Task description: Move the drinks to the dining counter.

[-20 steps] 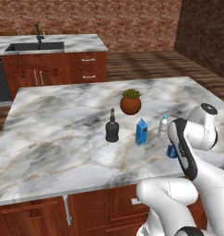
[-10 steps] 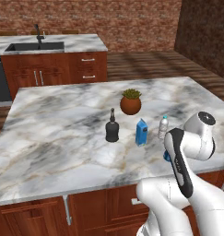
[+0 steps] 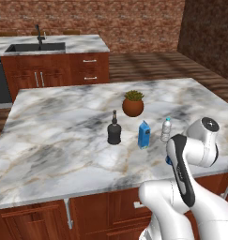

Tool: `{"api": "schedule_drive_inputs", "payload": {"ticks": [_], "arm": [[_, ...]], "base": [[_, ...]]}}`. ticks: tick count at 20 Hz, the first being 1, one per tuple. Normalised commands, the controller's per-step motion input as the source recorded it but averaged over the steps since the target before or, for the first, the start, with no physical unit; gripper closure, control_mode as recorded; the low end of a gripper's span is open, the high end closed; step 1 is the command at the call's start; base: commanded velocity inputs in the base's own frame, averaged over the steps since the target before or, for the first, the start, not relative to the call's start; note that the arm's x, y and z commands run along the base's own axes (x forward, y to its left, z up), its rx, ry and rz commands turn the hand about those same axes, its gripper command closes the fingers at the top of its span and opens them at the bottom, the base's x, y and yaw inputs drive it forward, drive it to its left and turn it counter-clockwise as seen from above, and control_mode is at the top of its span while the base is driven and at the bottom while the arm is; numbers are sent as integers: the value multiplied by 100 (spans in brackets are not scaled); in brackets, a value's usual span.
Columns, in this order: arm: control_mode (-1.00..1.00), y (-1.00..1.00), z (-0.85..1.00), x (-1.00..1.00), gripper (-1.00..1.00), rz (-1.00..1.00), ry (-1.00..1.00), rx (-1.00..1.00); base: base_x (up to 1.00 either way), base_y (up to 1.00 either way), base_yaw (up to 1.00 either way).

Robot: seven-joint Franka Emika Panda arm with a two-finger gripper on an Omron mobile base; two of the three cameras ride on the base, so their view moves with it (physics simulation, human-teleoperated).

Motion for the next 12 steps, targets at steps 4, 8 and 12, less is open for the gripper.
{"api": "schedule_drive_inputs", "payload": {"ticks": [4,8,12], "arm": [[100,0,0,0,100,0,0,0],[100,0,0,0,100,0,0,0],[100,0,0,0,100,0,0,0]], "base": [[0,0,0],[-18,0,0],[-38,0,0]]}}
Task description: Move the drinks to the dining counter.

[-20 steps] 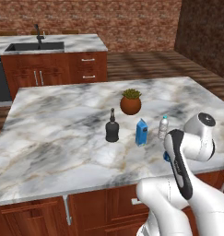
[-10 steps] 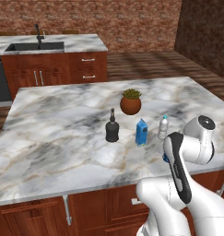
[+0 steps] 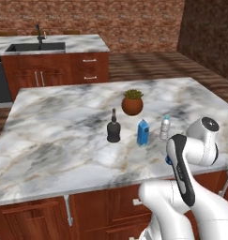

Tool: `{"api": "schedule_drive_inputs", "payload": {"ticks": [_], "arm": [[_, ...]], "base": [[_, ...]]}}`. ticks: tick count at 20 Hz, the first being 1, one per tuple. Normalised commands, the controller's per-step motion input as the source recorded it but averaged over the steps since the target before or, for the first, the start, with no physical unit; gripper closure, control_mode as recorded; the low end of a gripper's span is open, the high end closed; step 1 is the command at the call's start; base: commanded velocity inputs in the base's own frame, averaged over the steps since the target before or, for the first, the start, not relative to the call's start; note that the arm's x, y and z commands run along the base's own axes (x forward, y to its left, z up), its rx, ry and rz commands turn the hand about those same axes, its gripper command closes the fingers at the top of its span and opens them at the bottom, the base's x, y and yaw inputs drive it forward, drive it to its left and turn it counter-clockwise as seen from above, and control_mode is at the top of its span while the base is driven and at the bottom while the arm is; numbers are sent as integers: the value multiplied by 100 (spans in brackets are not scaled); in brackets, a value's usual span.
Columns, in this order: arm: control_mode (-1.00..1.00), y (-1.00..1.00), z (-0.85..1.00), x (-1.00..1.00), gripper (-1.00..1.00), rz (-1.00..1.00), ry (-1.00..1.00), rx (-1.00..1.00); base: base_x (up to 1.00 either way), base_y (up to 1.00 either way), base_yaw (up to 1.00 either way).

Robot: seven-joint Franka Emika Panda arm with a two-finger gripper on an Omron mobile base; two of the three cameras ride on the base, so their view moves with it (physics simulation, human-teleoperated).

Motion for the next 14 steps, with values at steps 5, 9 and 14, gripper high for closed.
{"api": "schedule_drive_inputs", "payload": {"ticks": [5,9,14], "arm": [[100,0,0,0,100,0,0,0],[100,0,0,0,100,0,0,0],[100,0,0,0,100,0,0,0]], "base": [[-47,0,1],[-55,0,3],[-61,0,5]]}}
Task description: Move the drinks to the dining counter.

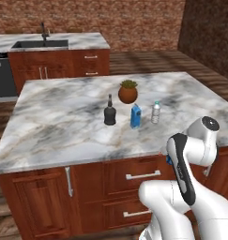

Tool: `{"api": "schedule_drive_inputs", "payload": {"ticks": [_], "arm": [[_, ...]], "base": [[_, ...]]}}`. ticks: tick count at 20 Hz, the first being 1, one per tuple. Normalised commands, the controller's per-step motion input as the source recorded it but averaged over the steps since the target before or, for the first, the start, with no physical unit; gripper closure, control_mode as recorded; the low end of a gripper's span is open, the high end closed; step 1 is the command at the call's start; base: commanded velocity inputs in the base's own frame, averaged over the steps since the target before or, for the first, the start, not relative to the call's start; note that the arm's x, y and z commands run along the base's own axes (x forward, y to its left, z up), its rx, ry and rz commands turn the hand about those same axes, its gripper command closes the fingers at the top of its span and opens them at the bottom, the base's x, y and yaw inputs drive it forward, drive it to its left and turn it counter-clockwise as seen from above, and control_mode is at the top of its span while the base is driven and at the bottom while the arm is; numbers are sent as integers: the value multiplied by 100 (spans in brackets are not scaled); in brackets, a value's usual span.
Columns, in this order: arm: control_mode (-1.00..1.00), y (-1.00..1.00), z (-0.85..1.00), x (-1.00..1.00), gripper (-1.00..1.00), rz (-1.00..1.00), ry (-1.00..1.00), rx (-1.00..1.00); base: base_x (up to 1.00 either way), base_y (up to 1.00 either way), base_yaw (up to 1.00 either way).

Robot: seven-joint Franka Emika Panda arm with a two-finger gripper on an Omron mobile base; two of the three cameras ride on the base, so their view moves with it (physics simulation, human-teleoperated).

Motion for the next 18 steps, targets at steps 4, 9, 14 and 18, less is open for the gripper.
{"api": "schedule_drive_inputs", "payload": {"ticks": [4,9,14,18], "arm": [[100,0,0,0,100,0,0,0],[100,0,0,0,100,0,0,0],[100,0,0,0,100,0,0,0],[100,0,0,0,100,0,0,0]], "base": [[-52,9,6],[-34,27,5],[-22,42,2],[-9,59,0]]}}
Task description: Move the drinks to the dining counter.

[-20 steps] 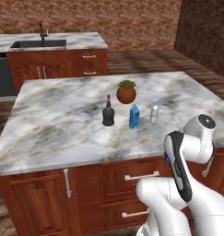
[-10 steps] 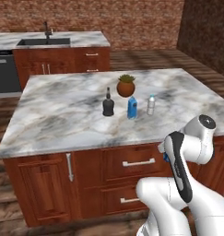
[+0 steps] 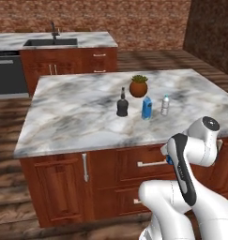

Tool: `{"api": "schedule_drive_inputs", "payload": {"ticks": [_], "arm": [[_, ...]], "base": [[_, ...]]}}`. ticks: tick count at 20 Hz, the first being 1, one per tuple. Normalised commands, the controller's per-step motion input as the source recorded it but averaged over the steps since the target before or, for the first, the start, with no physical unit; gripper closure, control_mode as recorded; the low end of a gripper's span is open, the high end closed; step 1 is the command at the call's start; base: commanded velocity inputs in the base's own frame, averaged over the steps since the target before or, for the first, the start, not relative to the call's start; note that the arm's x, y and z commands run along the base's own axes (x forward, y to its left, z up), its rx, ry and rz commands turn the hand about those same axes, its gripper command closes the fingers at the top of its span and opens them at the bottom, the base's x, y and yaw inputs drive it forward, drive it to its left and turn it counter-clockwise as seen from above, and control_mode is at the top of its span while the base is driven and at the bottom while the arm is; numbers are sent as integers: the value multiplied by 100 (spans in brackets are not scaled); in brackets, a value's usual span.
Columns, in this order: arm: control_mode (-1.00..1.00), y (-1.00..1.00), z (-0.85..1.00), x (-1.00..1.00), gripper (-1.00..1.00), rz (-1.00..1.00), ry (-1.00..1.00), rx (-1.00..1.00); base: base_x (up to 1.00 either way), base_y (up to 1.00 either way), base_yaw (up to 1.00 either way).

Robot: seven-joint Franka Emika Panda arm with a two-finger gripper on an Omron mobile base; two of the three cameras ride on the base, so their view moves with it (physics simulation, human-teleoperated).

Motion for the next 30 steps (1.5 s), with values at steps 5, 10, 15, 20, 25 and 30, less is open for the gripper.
{"api": "schedule_drive_inputs", "payload": {"ticks": [5,10,15,20,25,30], "arm": [[100,0,0,0,100,0,0,0],[100,0,0,0,100,0,0,0],[100,0,0,0,100,0,0,0],[100,0,0,0,100,0,0,0],[100,0,0,0,100,0,0,0],[100,0,0,0,100,0,0,0]], "base": [[-3,66,0],[0,72,0],[-2,73,0],[-2,77,0],[0,75,0],[0,75,0]]}}
